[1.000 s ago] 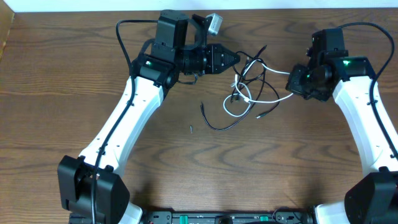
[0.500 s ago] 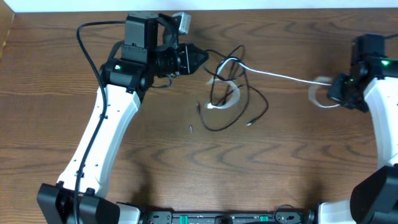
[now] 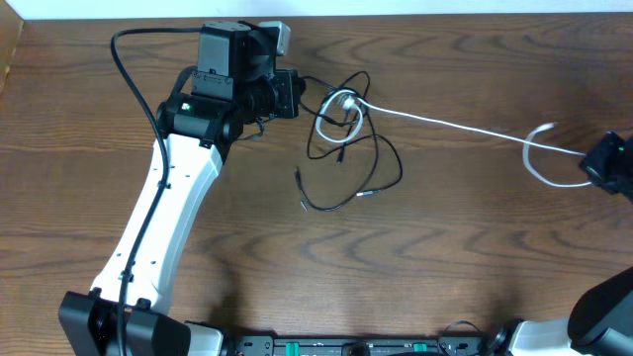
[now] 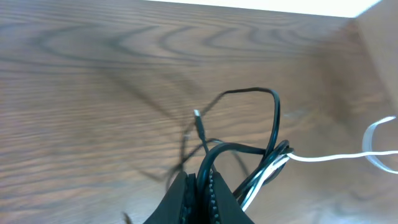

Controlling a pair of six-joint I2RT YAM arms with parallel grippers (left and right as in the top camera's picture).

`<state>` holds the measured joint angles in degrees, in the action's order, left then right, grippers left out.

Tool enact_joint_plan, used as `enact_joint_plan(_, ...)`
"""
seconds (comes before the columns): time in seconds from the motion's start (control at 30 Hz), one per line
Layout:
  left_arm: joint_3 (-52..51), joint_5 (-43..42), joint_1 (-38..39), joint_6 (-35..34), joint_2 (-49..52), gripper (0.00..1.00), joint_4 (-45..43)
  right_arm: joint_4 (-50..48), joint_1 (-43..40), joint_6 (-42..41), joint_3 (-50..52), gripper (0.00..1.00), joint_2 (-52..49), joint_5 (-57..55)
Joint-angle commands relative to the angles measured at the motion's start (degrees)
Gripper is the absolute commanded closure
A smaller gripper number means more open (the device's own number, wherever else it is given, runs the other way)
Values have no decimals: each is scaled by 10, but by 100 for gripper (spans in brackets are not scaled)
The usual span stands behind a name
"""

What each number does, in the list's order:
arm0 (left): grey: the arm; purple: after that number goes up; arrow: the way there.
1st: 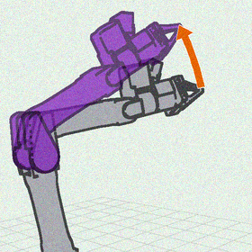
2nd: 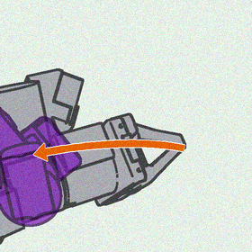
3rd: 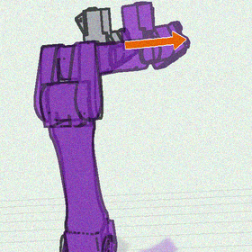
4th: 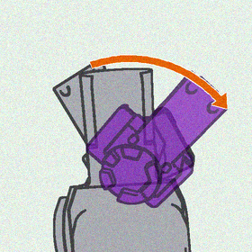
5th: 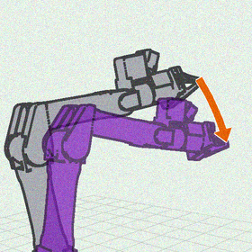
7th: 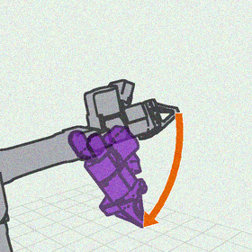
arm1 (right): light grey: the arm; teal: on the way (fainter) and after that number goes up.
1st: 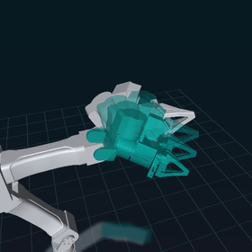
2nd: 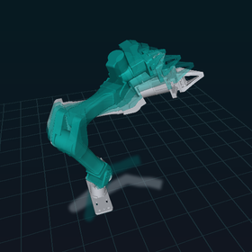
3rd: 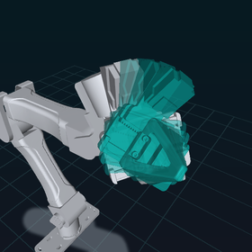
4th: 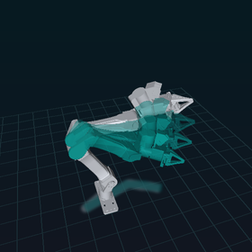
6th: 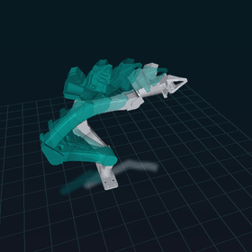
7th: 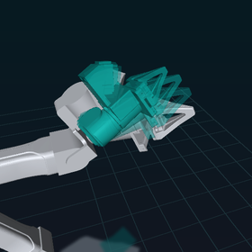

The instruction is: Untangle cables

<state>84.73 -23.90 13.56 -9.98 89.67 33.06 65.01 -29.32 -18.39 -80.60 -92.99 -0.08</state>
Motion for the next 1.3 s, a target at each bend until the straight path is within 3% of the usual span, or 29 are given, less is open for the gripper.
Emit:
enact_joint_plan(0.0,2,88,-6,27,-7,93,6,2,-26,43,1,99,1,69)
enact_joint_plan(0.13,2,117,-6,27,-7,93,10,5,-21,68,0,98,1,91)
enact_joint_plan(0.2,2,111,-6,27,-7,92,10,4,-14,113,0,87,1,139)
enact_joint_plan(0.37,2,18,10,27,-7,93,10,0,18,280,0,25,1,332)
enact_joint_plan(0.43,4,-75,18,12,-8,92,10,0,44,351,0,18,1,416)
enact_joint_plan(0.5,7,-137,18,-21,-8,93,9,-4,72,391,0,17,1,468)
enact_joint_plan(0.7,32,-238,18,-84,-19,93,7,-77,189,381,0,17,1,472)
enact_joint_plan(1.27,44,-238,15,-271,-80,93,-115,-216,421,310,1,24,0,452)
